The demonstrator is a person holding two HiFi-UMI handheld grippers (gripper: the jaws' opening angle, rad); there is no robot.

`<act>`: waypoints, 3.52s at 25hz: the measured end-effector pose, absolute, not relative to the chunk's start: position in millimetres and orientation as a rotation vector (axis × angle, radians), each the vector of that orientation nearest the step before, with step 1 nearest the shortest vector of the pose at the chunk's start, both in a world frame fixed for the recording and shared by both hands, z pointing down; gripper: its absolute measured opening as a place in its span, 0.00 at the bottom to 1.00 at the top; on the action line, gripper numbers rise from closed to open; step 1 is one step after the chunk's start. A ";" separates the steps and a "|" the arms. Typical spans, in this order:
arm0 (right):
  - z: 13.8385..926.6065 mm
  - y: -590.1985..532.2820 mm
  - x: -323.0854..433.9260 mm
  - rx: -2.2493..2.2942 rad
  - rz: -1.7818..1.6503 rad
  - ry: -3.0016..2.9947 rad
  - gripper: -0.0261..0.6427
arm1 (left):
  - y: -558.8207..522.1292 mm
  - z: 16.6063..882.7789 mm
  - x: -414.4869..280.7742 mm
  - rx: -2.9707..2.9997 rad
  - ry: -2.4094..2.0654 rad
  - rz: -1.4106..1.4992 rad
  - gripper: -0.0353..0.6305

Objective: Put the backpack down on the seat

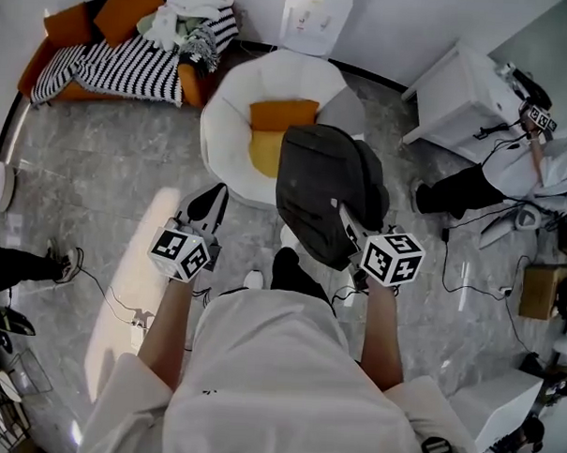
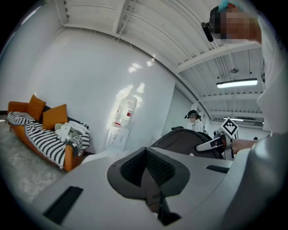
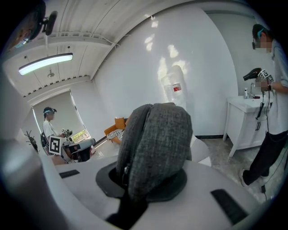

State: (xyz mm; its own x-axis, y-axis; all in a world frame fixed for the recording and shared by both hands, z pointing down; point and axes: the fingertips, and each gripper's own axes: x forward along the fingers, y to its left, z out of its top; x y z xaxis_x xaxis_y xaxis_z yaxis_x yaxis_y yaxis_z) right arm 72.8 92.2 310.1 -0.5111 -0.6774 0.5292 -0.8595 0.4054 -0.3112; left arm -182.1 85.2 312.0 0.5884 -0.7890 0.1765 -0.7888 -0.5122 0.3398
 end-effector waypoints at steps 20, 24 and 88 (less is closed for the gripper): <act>347.4 -62.8 102.4 1.076 0.852 -2.364 0.15 | -51.5 318.0 -125.5 2.346 -1.389 0.040 0.07; 359.1 -91.0 109.8 1.013 0.866 -2.354 0.15 | -75.7 320.6 -113.9 2.307 -1.418 0.036 0.07; 712.1 -242.2 56.6 0.770 1.069 -2.132 0.15 | -224.7 579.9 -83.4 2.232 -1.142 0.245 0.07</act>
State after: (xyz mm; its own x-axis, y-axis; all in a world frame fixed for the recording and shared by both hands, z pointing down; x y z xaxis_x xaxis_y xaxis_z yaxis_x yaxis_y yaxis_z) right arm 56.6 -242.2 712.1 -0.6347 -0.2189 0.7412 -0.7247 0.5015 -0.4725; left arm -83.4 -224.7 579.9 0.6107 -0.6712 0.4203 -0.7845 -0.4403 0.4367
